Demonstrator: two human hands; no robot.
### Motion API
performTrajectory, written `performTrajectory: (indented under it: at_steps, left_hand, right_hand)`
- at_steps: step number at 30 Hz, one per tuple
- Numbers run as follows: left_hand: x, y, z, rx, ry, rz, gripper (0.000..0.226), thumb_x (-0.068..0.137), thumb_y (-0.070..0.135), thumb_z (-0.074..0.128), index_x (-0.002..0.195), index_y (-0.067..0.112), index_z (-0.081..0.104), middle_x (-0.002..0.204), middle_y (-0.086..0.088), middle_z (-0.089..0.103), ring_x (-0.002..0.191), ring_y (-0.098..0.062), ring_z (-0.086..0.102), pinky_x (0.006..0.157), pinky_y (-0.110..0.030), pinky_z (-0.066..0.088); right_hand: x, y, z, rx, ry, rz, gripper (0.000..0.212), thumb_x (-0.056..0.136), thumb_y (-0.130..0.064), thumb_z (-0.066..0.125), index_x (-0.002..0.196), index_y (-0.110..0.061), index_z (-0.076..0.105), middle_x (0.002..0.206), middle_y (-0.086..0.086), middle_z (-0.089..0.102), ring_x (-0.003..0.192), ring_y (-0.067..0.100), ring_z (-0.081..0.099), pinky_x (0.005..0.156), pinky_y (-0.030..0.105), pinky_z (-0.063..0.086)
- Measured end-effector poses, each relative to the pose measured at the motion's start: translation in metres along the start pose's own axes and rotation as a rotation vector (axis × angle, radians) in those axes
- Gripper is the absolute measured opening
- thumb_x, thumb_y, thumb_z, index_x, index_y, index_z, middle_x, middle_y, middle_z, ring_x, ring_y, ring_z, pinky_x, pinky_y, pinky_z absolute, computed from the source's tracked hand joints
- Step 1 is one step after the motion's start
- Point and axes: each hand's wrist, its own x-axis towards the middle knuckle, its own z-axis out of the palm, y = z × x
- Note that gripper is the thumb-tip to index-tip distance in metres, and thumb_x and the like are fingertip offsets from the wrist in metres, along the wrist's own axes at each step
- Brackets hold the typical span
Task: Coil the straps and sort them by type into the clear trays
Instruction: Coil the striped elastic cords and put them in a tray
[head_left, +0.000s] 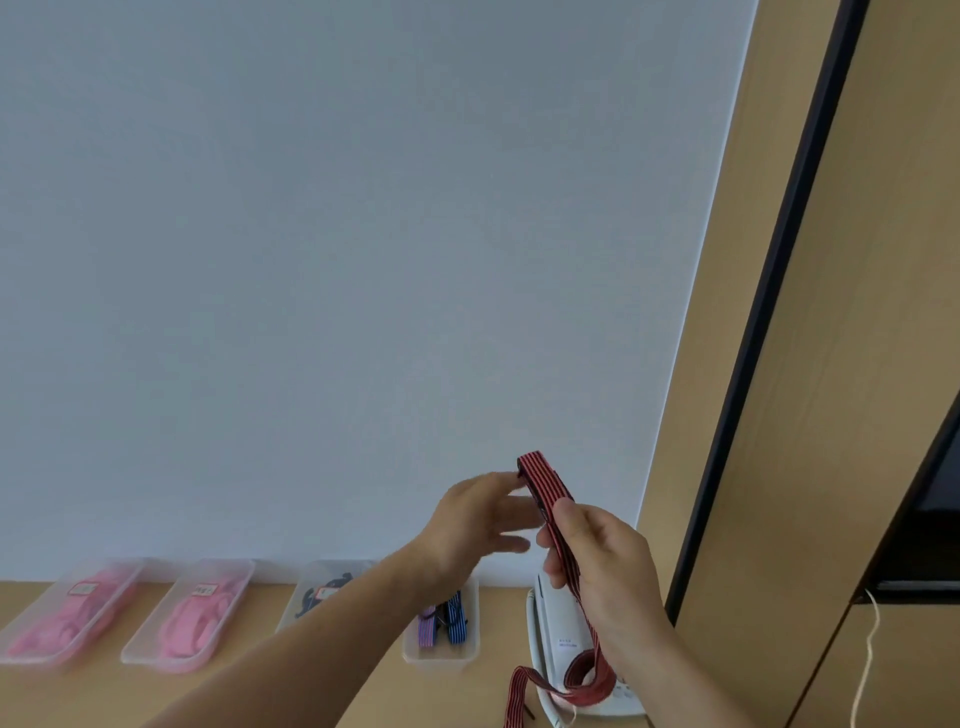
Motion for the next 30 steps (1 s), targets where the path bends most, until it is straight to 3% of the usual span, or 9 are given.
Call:
performTrajectory:
  at_steps: [2,5,8,12,18,22,24,26,30]
  left_hand:
    - [-0.003,0.004,0.004,-0.013,-0.075,0.018,0.048,0.093,0.043,0.053,0.110,0.001,0.068,0.100,-0.014,0.072,0.090,-0.024,0.066,0.090,-0.041,0.054]
    - [-0.003,0.007,0.007,-0.102,-0.069,0.059,0.040,0.093,0.028,0.057,0.115,-0.006,0.061,0.115,-0.017,0.071,0.081,-0.028,0.063,0.083,-0.037,0.055]
    - [-0.002,0.012,0.009,-0.016,-0.036,0.119,0.030,0.095,0.019,0.059,0.119,0.001,0.059,0.115,-0.012,0.072,0.099,-0.036,0.069,0.093,-0.046,0.055]
    - [-0.002,0.013,0.009,0.110,-0.004,0.137,0.019,0.100,0.019,0.056,0.116,0.013,0.065,0.104,-0.008,0.076,0.091,-0.022,0.072,0.083,-0.034,0.053]
    - [0.001,0.005,0.001,0.310,0.058,0.212,0.018,0.099,0.019,0.059,0.114,0.020,0.068,0.098,0.001,0.077,0.089,-0.018,0.074,0.074,-0.025,0.052]
    - [0.001,-0.003,0.002,0.677,0.148,0.400,0.018,0.097,0.022,0.060,0.112,0.027,0.069,0.083,0.025,0.071,0.073,0.005,0.065,0.069,-0.006,0.042]
    - [-0.002,-0.008,0.003,0.916,0.155,0.568,0.023,0.098,0.023,0.056,0.118,0.031,0.065,0.082,0.031,0.065,0.073,0.010,0.059,0.069,-0.009,0.044]
    - [-0.005,-0.011,0.004,1.042,0.174,0.751,0.029,0.098,0.020,0.054,0.126,0.026,0.062,0.101,0.021,0.069,0.083,0.003,0.063,0.071,-0.021,0.053]
    - [-0.002,-0.014,0.004,1.248,0.196,0.998,0.052,0.079,-0.007,0.067,0.127,0.011,0.062,0.113,-0.006,0.070,0.073,-0.018,0.070,0.052,-0.032,0.058]
  right_hand:
    - [-0.001,0.003,0.002,-0.050,-0.023,-0.016,0.030,0.097,-0.024,0.055,0.084,0.000,0.068,0.063,0.014,0.064,0.048,0.014,0.052,0.048,0.022,0.046]
    - [-0.002,0.008,0.002,-0.079,-0.009,-0.011,0.031,0.098,-0.025,0.055,0.083,-0.001,0.067,0.067,0.015,0.067,0.049,0.014,0.054,0.049,0.024,0.046]
    - [0.001,0.013,-0.001,-0.104,0.041,0.039,0.035,0.097,-0.027,0.056,0.078,0.001,0.066,0.059,0.007,0.066,0.047,0.016,0.056,0.045,0.025,0.046]
    - [0.002,0.015,-0.005,-0.086,0.066,0.075,0.038,0.096,-0.031,0.058,0.076,0.000,0.068,0.056,0.007,0.064,0.046,0.017,0.057,0.044,0.025,0.046]
    - [0.000,0.014,-0.010,-0.092,0.011,0.107,0.034,0.098,-0.028,0.058,0.080,0.000,0.068,0.059,0.009,0.066,0.052,0.017,0.061,0.050,0.029,0.046]
    - [-0.001,0.009,-0.009,-0.092,-0.013,0.116,0.038,0.098,-0.031,0.056,0.081,0.000,0.068,0.061,0.011,0.066,0.050,0.016,0.060,0.050,0.025,0.046]
    - [-0.001,0.006,-0.009,-0.045,-0.014,0.112,0.043,0.097,-0.038,0.055,0.079,-0.002,0.070,0.060,0.011,0.065,0.049,0.018,0.058,0.047,0.026,0.045]
    - [0.000,0.002,-0.008,-0.020,-0.028,0.100,0.051,0.091,-0.050,0.054,0.079,-0.003,0.070,0.060,0.009,0.063,0.049,0.018,0.054,0.046,0.027,0.042]
    - [0.000,0.003,-0.007,-0.034,-0.032,0.085,0.055,0.087,-0.054,0.056,0.083,-0.002,0.071,0.059,0.005,0.061,0.049,0.017,0.052,0.047,0.026,0.041]
